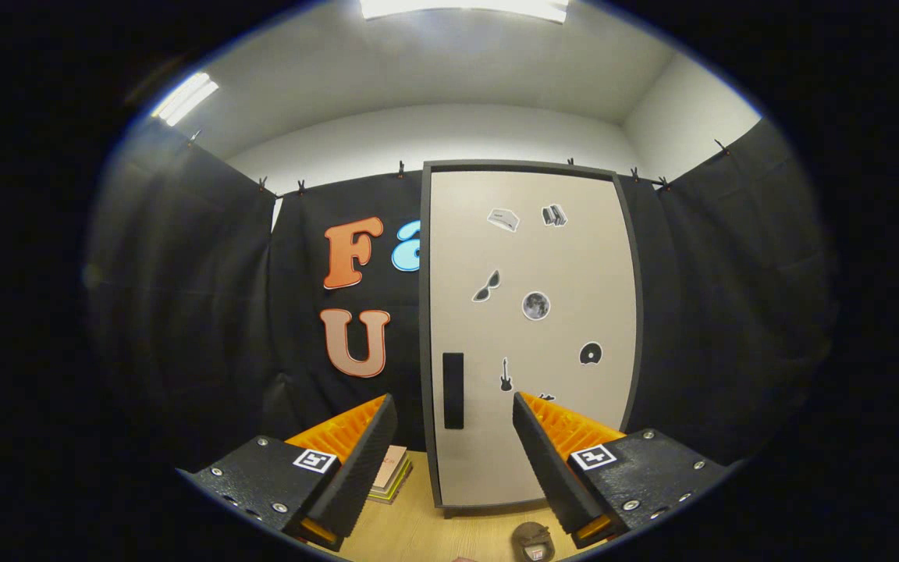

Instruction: Open the shoe cabinet door, grab the shoes and put them into the shoe cabinet, then close the shoe cabinet door.

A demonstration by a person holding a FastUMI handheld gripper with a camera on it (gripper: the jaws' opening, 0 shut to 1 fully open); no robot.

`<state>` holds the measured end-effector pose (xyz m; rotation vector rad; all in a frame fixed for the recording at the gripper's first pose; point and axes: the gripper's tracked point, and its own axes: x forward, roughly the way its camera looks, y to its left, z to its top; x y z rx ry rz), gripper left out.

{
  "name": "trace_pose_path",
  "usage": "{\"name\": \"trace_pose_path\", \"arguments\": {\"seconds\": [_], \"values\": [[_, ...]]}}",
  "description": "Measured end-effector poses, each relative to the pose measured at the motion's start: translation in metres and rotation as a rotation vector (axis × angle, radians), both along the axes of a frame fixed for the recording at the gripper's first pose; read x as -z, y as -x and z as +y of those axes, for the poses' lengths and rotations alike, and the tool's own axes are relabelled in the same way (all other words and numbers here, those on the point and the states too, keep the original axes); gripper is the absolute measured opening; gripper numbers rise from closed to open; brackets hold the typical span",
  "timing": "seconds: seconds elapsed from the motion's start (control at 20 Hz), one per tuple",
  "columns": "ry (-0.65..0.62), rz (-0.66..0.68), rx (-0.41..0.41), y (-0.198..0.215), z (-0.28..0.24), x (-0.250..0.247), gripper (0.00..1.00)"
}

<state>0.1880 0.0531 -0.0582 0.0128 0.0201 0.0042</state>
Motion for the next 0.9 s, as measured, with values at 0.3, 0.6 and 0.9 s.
{"name": "trace_pose_path", "arguments": {"seconds": [0.3, 0.6, 0.9], "values": [[-0.018, 0.031, 0.019, -0.074, -0.005, 0.026, 0.92], [-0.016, 0.06, -0.002, -0.129, 0.002, 0.049, 0.86], [0.001, 0.103, -0.004, -0.169, 0.012, 0.079, 0.7]]}}
